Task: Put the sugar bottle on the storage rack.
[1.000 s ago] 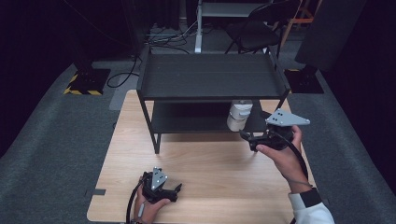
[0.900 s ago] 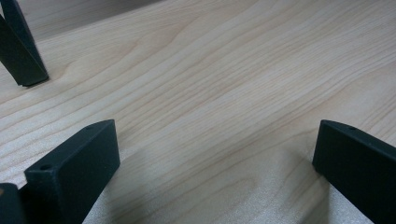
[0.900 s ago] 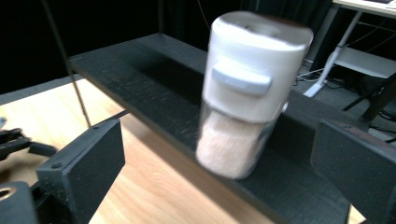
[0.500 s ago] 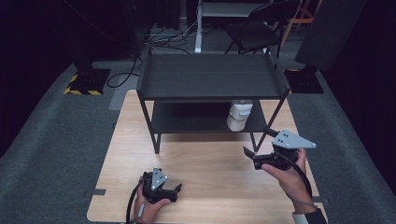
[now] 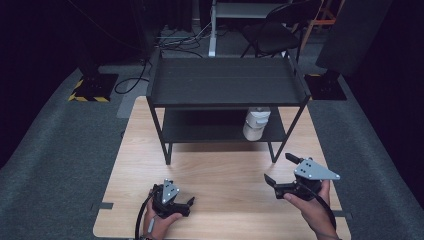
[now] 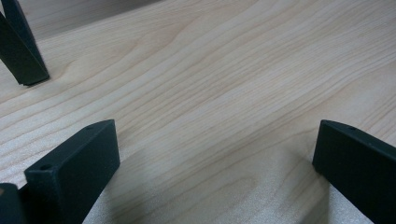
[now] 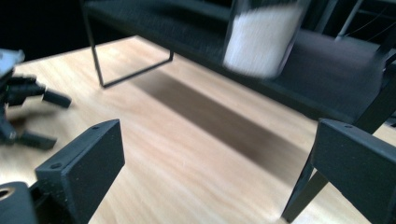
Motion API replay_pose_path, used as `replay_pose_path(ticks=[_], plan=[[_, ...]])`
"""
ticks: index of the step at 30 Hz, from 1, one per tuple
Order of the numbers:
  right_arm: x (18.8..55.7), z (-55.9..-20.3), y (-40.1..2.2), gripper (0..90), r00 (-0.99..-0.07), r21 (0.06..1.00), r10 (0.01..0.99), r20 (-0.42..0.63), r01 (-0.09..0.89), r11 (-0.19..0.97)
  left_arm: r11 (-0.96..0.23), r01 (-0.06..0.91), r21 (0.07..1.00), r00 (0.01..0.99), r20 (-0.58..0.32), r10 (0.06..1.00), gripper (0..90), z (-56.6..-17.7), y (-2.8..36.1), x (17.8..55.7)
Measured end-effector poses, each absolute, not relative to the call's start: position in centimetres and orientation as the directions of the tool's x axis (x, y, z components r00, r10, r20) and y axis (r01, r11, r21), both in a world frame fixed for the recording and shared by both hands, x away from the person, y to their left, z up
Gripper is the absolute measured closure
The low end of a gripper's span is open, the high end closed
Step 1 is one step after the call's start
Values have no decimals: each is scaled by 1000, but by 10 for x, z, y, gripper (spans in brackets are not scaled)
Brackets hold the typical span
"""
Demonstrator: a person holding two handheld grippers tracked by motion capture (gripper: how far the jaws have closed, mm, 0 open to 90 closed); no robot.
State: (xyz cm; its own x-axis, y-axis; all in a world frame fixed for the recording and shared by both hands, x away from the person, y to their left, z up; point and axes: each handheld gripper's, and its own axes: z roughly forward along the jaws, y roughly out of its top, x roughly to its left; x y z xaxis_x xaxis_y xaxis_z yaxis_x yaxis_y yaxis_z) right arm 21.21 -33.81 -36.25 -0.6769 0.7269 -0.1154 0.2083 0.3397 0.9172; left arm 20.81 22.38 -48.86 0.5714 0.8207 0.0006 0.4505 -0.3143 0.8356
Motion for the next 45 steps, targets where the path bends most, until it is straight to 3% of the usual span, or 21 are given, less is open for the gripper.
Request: replay_pose_path(ticks=[26, 45], plan=[[178, -448, -353, 24, -658, 872, 744, -116, 291, 394, -317, 447, 837, 574, 4, 819, 4, -489, 224, 208], [180, -466, -354, 24, -654, 820, 753, -79, 386, 422, -318, 447, 836, 576, 3, 818, 3, -489, 224, 208]])
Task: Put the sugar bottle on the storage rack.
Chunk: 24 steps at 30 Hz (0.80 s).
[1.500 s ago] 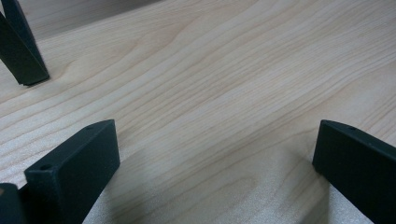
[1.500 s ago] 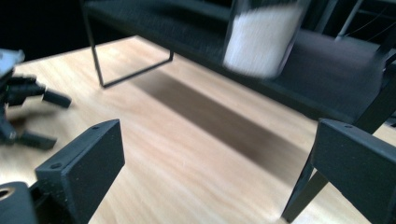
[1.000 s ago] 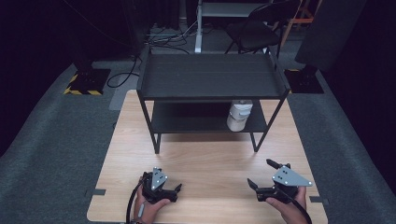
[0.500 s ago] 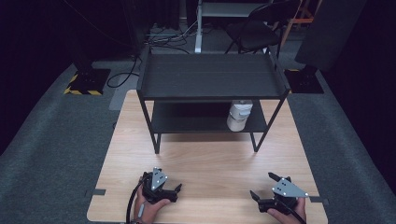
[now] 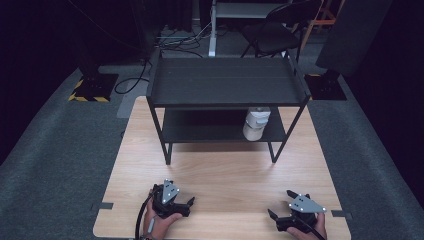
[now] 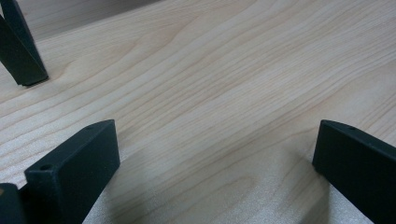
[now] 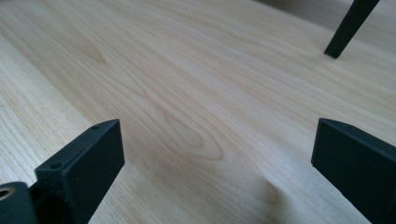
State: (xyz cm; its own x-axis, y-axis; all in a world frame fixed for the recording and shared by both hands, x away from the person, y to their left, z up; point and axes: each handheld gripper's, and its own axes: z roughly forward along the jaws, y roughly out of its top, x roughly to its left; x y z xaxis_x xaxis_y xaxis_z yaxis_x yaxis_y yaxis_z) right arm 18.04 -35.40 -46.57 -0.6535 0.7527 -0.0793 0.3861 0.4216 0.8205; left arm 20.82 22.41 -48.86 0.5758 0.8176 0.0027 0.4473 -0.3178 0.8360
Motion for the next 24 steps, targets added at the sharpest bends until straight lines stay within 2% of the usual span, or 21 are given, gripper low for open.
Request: replay_pose_path(ticks=[11, 17, 24], plan=[[184, -470, -356, 24, -656, 805, 753, -54, 417, 422, -320, 446, 836, 576, 5, 817, 4, -489, 224, 208], [184, -476, -359, 6, -640, 811, 769, -17, 441, 385, -319, 447, 836, 576, 3, 817, 3, -489, 224, 208], [182, -481, -362, 0, -639, 821, 769, -12, 433, 372, -319, 446, 836, 576, 4, 817, 3, -489, 224, 208]])
